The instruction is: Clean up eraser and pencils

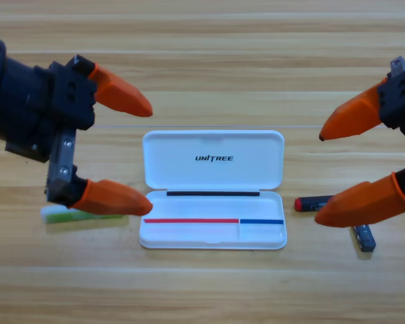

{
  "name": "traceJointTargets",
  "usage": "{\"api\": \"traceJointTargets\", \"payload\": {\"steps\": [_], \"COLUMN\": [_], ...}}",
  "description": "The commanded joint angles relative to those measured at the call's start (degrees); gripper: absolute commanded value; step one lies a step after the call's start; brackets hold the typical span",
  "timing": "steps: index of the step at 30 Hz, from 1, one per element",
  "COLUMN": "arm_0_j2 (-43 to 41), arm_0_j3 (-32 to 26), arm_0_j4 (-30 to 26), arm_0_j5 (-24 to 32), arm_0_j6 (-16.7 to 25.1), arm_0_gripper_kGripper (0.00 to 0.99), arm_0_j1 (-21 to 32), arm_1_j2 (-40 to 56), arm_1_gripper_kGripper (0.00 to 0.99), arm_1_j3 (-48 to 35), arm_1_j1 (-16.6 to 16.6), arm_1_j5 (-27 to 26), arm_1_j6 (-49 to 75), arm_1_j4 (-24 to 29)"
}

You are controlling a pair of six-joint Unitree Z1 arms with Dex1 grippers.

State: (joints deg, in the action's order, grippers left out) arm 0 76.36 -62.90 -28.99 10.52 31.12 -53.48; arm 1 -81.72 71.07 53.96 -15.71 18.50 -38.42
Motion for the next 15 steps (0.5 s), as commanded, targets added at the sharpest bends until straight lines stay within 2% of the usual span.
{"api": "traceJointTargets", "payload": {"steps": [1,10,15], "arm_0_j2": [2.0,1.9,3.6], "arm_0_j3": [0.1,0.4,-2.5], "arm_0_j4": [-0.8,-1.1,-4.9], "arm_0_j5": [-0.6,-1.6,-7.2], "arm_0_j6": [0.6,1.0,3.8], "arm_0_gripper_kGripper": [0.979,0.982,0.982], "arm_0_j1": [-1.3,-1.3,-1.2], "arm_1_j2": [0.0,0.4,0.7], "arm_1_gripper_kGripper": [0.983,0.983,0.986], "arm_1_j3": [-2.1,-2.3,-2.4], "arm_1_j1": [0.5,0.5,0.5], "arm_1_j5": [0.9,0.6,0.6], "arm_1_j6": [-0.7,-1.1,-1.7], "arm_1_j4": [1.2,1.2,1.7]}}
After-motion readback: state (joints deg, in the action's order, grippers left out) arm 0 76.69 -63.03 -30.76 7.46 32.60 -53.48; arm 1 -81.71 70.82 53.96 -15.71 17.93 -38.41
